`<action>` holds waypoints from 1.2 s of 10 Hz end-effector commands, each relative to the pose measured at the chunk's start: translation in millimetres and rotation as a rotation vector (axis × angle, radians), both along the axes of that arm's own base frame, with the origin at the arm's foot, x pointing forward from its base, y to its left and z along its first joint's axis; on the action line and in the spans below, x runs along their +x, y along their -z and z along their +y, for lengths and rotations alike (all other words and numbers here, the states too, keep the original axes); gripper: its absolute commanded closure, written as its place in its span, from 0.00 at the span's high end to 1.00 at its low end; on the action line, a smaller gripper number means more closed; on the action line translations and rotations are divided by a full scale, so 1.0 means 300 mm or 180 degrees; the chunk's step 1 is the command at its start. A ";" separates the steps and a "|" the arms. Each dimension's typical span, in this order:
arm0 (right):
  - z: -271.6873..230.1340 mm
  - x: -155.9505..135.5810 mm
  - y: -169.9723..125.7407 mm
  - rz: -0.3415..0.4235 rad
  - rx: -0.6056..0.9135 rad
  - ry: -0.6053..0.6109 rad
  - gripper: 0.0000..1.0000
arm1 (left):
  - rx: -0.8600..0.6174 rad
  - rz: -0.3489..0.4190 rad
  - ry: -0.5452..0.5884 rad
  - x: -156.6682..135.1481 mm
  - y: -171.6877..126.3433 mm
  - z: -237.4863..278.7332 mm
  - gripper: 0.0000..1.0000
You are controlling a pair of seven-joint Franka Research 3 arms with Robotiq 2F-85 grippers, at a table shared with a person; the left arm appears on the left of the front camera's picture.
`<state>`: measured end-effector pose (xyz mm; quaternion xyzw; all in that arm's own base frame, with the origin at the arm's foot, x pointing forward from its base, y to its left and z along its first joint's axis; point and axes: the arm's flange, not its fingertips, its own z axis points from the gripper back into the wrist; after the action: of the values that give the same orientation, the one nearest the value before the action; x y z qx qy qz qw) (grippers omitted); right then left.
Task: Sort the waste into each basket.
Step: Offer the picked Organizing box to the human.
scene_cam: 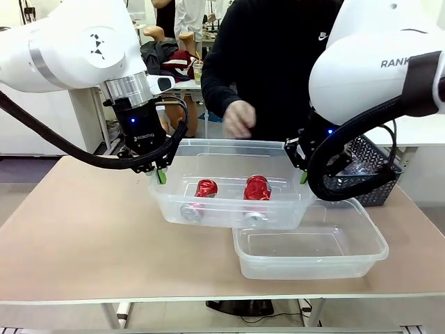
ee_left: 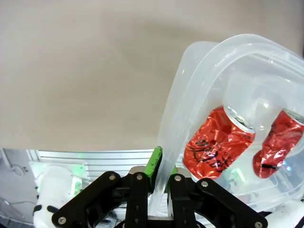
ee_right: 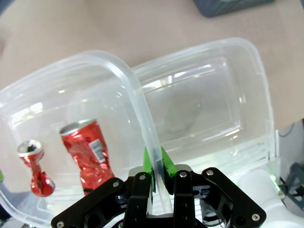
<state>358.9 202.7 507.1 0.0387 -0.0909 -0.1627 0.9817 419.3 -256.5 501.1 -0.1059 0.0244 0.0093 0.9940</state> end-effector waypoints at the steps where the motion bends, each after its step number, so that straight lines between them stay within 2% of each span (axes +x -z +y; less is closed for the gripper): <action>1: -0.012 0.002 -0.011 -0.0048 0.0022 0.0042 0.06 | -0.0038 0.0027 -0.0042 -0.004 -0.006 0.001 0.06; 12: -0.012 0.002 -0.011 -0.0048 0.0022 0.0042 0.06 | -0.0038 0.0027 -0.0042 -0.004 -0.006 0.001 0.06</action>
<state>358.9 202.7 507.1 0.0387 -0.0909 -0.1627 0.9817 419.3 -256.5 501.1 -0.1059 0.0244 0.0093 0.9940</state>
